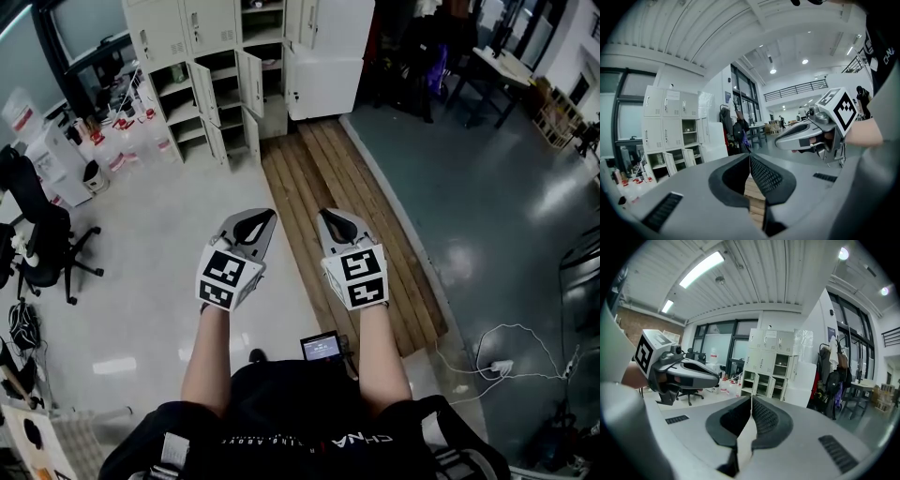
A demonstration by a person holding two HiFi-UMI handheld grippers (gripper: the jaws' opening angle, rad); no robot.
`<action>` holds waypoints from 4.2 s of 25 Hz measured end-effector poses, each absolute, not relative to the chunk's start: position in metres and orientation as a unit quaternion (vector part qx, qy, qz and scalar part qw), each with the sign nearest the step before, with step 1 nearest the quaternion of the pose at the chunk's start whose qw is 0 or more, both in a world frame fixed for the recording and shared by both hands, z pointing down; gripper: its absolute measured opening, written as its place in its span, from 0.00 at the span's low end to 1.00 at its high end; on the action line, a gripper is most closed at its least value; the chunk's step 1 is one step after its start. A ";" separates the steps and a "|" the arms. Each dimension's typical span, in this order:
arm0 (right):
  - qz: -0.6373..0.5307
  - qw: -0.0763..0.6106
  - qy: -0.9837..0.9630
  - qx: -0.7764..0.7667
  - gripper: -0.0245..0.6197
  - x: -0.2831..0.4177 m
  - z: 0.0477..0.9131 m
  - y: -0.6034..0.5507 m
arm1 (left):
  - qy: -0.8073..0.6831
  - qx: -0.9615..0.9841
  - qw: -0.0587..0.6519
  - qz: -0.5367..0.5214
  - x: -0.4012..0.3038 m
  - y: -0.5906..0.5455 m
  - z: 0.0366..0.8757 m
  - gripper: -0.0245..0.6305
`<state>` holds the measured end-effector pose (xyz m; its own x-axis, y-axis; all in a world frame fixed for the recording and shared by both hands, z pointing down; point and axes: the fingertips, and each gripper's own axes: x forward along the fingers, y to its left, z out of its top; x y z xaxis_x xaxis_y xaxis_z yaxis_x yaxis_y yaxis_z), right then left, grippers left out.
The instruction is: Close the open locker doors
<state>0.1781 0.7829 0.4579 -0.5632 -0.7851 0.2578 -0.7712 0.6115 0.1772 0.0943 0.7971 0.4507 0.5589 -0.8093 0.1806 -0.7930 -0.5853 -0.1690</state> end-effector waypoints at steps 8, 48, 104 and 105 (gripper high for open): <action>-0.016 0.151 -0.885 0.441 0.09 0.201 0.462 0.778 | 0.453 -0.883 0.038 -0.121 0.117 0.790 0.452 0.07; -0.016 0.199 -0.865 0.461 0.09 0.125 0.490 0.450 | 0.465 -0.873 0.040 -0.142 0.010 0.472 0.485 0.07; -0.022 0.195 -0.895 0.401 0.09 0.102 0.361 -0.209 | 0.517 -0.845 0.037 -0.131 -0.011 -0.173 0.354 0.07; -0.024 0.197 -0.895 0.400 0.09 0.094 0.359 -0.220 | 0.518 -0.845 0.036 -0.129 -0.019 -0.182 0.354 0.07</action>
<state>0.0941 -0.2200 0.3595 -0.6026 -0.7251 0.3334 -0.7060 0.6791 0.2009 -0.0187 -0.1821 0.3544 0.4312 -0.8841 0.1803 -0.8657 -0.4617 -0.1934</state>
